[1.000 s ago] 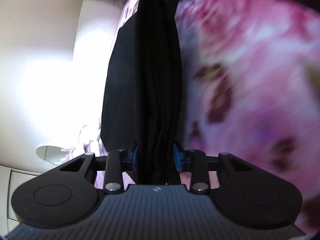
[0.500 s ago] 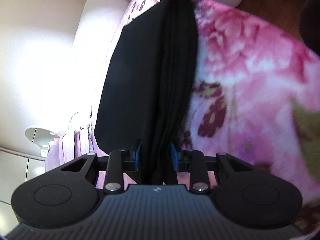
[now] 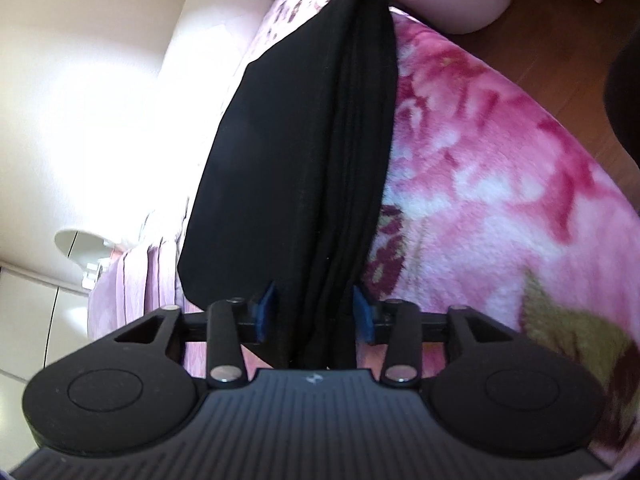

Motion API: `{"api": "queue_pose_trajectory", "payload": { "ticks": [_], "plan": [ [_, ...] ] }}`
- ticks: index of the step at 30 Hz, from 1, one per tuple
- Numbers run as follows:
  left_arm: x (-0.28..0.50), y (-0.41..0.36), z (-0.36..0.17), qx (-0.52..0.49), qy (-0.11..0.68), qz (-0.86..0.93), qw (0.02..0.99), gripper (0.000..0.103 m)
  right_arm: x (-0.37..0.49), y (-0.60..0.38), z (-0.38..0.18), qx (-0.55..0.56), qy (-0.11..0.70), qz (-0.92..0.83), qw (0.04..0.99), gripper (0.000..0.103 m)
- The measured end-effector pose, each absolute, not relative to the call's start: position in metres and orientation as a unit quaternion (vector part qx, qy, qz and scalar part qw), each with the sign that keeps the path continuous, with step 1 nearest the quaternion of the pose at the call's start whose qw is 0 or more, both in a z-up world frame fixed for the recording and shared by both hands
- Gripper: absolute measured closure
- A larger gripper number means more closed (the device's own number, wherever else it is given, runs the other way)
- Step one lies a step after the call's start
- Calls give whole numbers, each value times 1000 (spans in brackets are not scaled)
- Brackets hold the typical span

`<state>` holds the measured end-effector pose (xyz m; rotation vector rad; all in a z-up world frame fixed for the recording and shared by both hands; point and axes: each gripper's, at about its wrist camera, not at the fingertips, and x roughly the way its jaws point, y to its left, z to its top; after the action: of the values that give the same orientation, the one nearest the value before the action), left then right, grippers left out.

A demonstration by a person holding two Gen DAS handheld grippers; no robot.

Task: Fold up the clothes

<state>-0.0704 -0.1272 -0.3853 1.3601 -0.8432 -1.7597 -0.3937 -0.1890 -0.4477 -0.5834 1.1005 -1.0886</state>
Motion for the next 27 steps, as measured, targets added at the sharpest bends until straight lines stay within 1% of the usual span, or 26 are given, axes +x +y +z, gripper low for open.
{"api": "queue_pose_trajectory", "payload": {
  "ticks": [1,3,6,7,11,14,17,19,21,25,27],
  "plan": [
    [-73,-127,-385,529,-328,-686,376,54,-388,-184,-444,-253,480,-485,686,47],
    [-76,-119,-380,521,-326,-693,377,48,-376,-175,-438,-244,462,-483,702,47],
    [-78,-107,-376,514,-322,-700,377,46,-356,-168,-437,-245,446,-474,719,47],
    [-78,-102,-376,512,-319,-702,378,45,-349,-169,-436,-249,446,-469,720,47],
    [-82,-97,-374,507,-313,-707,382,35,-336,-189,-441,-267,473,-438,716,47],
    [-77,-99,-374,510,-322,-702,377,33,-333,-207,-440,-274,488,-414,718,48],
    [-80,-102,-377,517,-343,-692,369,33,-338,-218,-420,-241,474,-418,737,48],
    [-83,-107,-381,529,-354,-679,367,39,-343,-214,-407,-238,452,-431,744,48],
    [-85,-112,-385,543,-361,-663,368,57,-345,-208,-403,-232,442,-440,747,48],
    [-81,-114,-388,555,-365,-652,367,68,-344,-195,-416,-229,445,-444,743,48],
    [-76,-116,-382,548,-351,-663,369,74,-345,-189,-426,-241,450,-442,738,47]
  ]
}}
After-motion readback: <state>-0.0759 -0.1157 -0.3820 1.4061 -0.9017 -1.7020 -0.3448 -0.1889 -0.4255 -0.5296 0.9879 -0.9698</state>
